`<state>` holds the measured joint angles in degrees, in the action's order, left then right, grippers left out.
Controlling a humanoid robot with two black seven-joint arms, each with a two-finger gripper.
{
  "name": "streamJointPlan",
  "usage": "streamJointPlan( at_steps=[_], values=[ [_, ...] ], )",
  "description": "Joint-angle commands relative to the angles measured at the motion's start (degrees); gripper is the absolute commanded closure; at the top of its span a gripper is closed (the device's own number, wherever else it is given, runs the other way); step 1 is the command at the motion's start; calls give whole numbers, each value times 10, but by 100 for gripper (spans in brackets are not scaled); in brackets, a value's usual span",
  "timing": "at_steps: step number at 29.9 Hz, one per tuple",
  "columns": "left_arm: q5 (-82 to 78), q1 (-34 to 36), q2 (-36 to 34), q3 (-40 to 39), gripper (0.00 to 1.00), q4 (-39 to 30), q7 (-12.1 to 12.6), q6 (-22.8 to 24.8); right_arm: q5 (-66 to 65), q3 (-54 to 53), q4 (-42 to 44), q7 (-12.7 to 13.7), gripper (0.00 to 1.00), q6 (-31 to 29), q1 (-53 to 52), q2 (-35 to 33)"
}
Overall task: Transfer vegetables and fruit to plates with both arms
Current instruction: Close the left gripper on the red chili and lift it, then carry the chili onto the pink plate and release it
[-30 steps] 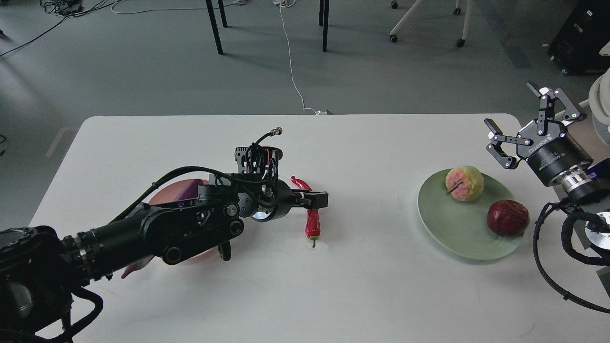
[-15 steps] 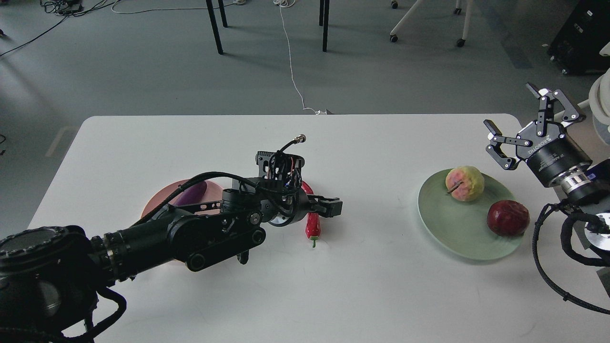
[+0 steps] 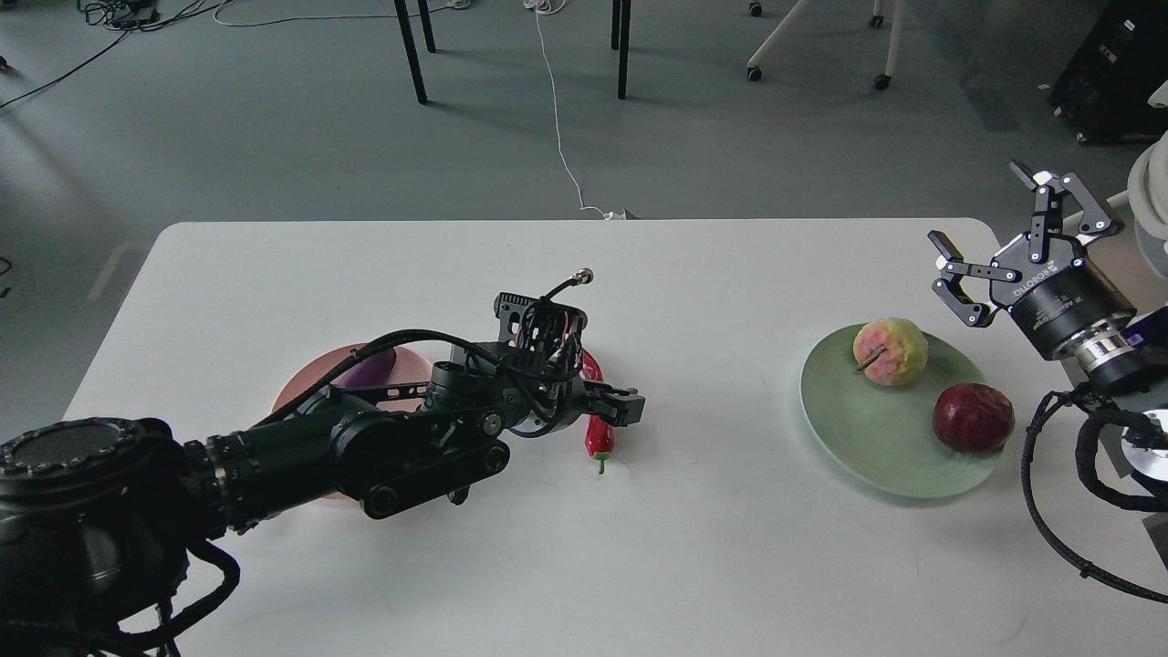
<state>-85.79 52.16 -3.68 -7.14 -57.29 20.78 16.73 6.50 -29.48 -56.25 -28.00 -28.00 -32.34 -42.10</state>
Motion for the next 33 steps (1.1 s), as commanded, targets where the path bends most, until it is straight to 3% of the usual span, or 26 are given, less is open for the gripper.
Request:
streamJointPlan(
  at_steps=[1,3,6,11,20,27,33],
  values=[
    [0,-1,0,0,21,1,1,6,0,-1,0,0,1,0,0,0],
    [0,-1,1,-1,36,1,1,13,0,0,0,0,1,0,0,0],
    [0,0,4,-1,67,1,10,15,0,0,0,0,1,0,0,0],
    [2,2,14,-2,87,2,29,14,0,0,0,0,1,0,0,0],
    [9,26,-6,-8,92,-26,30,16,-1,1,-1,0,1,0,1,0],
    [28,60,-122,-20,91,-158,31,60,-2,2,-1,0,1,0,1,0],
    [46,51,-222,-24,91,-210,35,61,-2,4,-1,0,1,0,1,0]
  ],
)
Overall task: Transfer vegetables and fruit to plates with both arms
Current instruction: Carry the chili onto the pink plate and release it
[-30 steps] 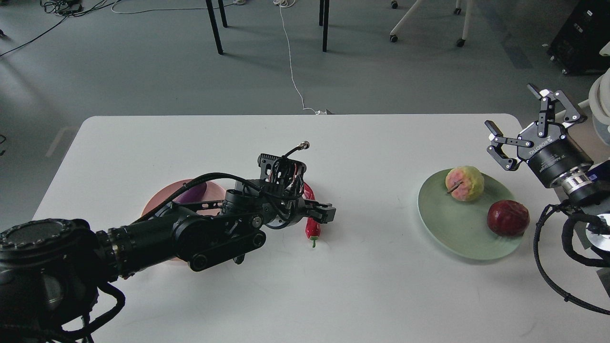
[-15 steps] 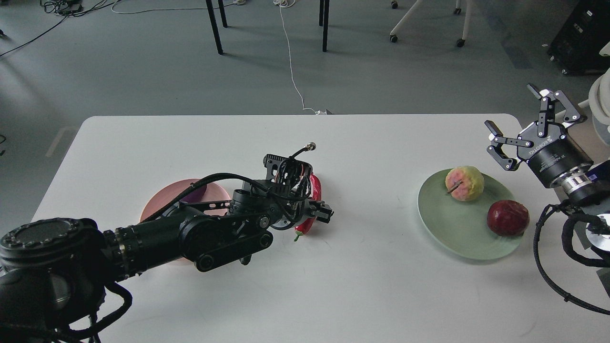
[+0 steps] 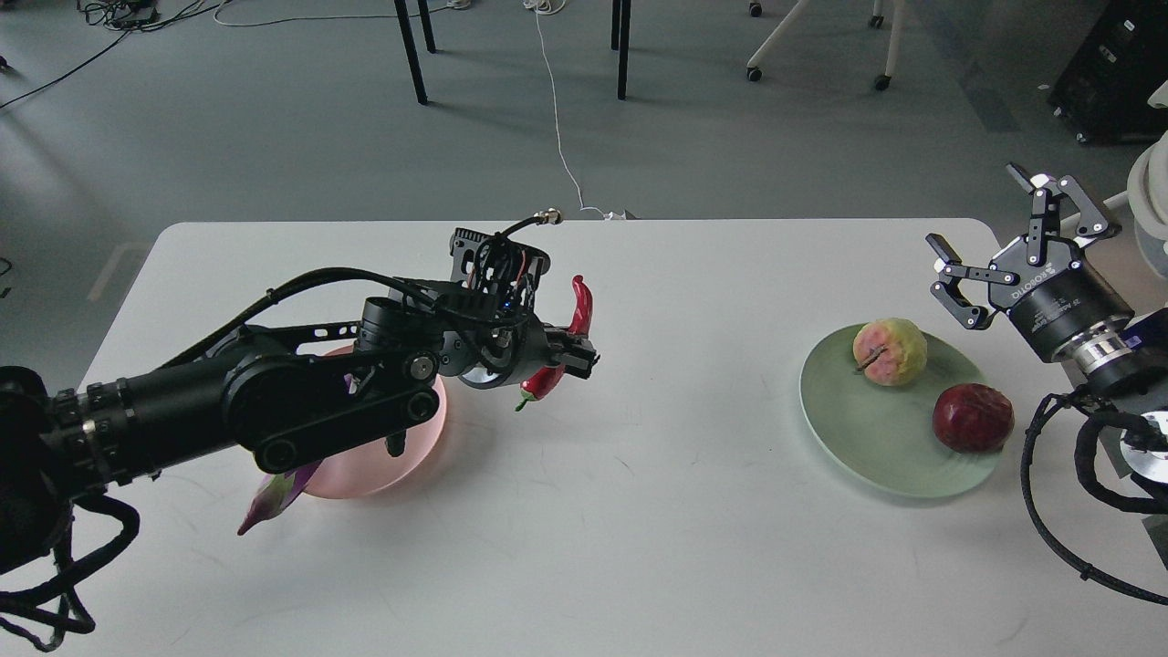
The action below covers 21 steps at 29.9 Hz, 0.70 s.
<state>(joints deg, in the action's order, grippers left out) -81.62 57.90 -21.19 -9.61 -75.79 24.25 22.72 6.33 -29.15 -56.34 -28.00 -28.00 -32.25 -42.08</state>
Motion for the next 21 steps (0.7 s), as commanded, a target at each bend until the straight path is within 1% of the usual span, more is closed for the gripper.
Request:
streamJointPlan(
  at_steps=[1,6,9,11,16,21],
  values=[
    [5,-10,-65,1,91,-34,-1,3,0,1,1,0,1,0,0,0],
    [5,-45,-133,-1,91,-74,-6,3,0,-1,1,0,1,0,1,4],
    [15,-70,-163,-1,90,-90,-3,-3,-1,0,2,0,1,0,1,7],
    [36,-81,-171,-2,90,-96,0,-7,-1,0,2,0,1,0,1,7],
    [80,-89,-180,-1,89,-97,7,-45,-1,0,2,0,1,0,1,7],
    [108,-89,-198,-1,89,-102,10,-47,-1,-1,3,0,1,0,0,7]
  ],
)
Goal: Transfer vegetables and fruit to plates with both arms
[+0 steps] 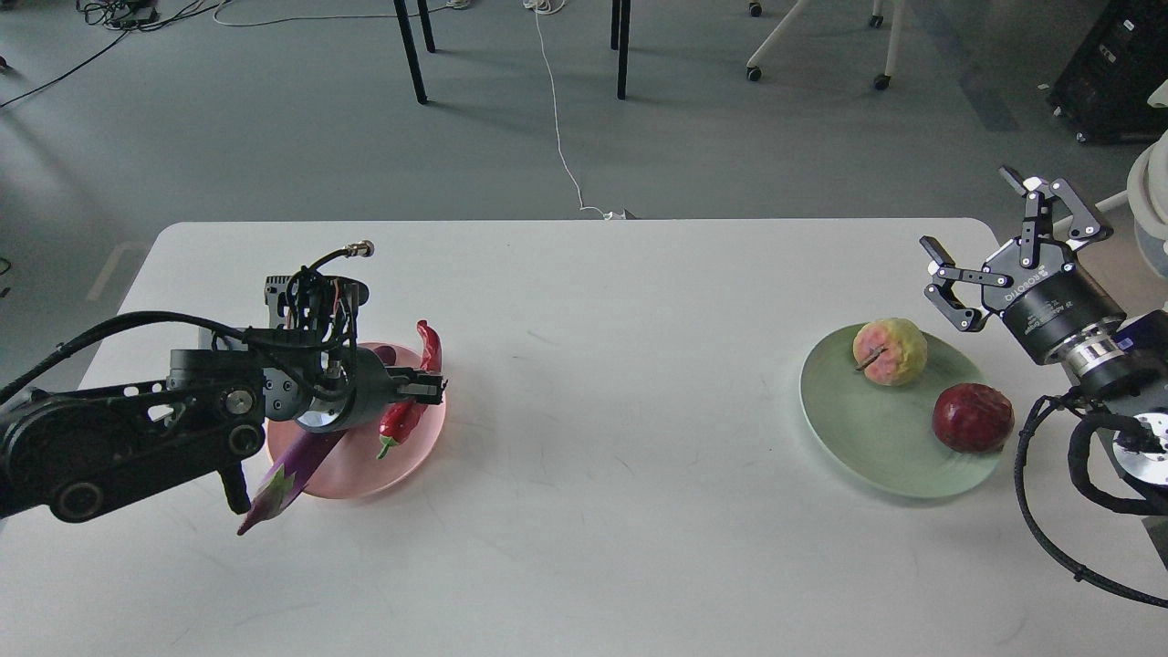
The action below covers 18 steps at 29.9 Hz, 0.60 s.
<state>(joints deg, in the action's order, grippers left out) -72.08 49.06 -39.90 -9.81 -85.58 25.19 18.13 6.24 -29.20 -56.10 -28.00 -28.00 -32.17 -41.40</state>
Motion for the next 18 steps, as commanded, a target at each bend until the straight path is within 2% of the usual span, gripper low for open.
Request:
streamJointPlan(
  at_steps=[1,7,11,15,18],
  values=[
    [14,-1,-17,1,89,-9,-1,-1,0,-1,0,0,1,0,-1,0],
    [32,-21,-54,1,88,-41,-2,-3,0,-1,1,0,1,0,0,0],
    [33,-29,-64,1,84,-49,-5,-13,0,-1,0,0,1,0,0,0],
    [34,-30,-65,0,69,-51,-8,-19,0,-1,0,0,1,0,0,0],
    [34,-30,-66,0,48,-52,-8,-19,0,-2,0,0,1,0,0,0]
  ],
)
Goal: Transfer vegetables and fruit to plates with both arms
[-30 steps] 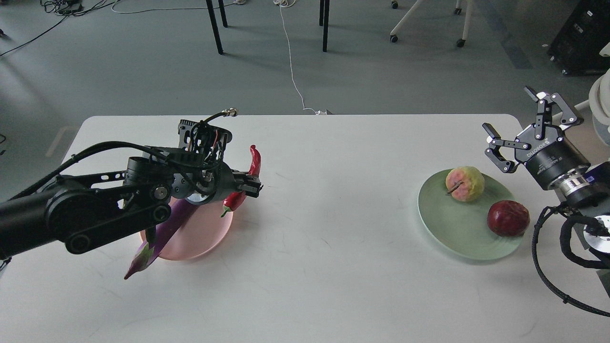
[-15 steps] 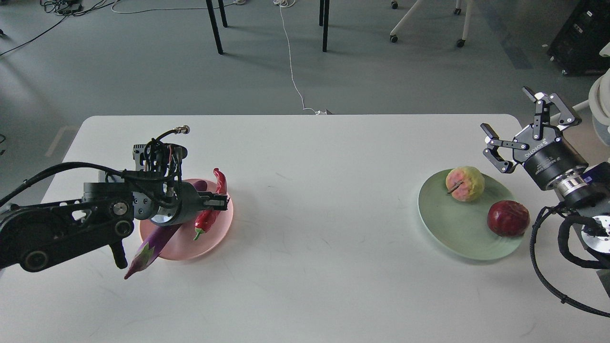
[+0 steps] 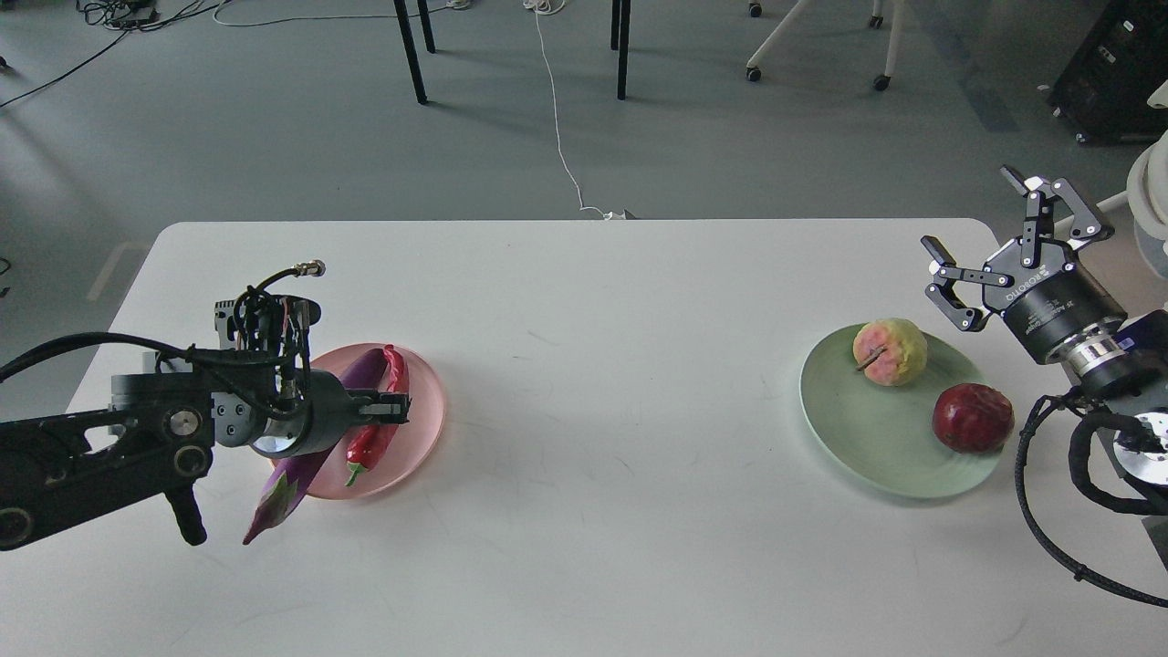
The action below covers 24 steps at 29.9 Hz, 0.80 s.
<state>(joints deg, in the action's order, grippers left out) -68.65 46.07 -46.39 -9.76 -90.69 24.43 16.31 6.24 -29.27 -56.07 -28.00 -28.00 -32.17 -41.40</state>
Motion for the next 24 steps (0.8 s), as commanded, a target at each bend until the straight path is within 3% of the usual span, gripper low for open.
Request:
streamJointPlan(
  at_steps=[1,5,10,14,21,24],
  values=[
    [0,0,0,-1,44,-1,-1,-1,0,-1,0,0,1,0,-1,-1],
    [0,0,0,-10,27,-1,-9,-1,0,-1,0,0,1,0,-1,-1],
    [10,0,0,-85,13,-1,-51,4,0,-1,-1,0,1,0,-1,-2],
    [140,-3,6,-180,2,3,-145,6,0,0,-1,0,1,0,-8,-2],
    [321,-9,5,-215,2,19,-314,-2,0,3,2,0,1,0,-32,0],
    [342,-35,9,-216,2,24,-355,-31,0,1,2,0,1,0,-33,3]
  ],
)
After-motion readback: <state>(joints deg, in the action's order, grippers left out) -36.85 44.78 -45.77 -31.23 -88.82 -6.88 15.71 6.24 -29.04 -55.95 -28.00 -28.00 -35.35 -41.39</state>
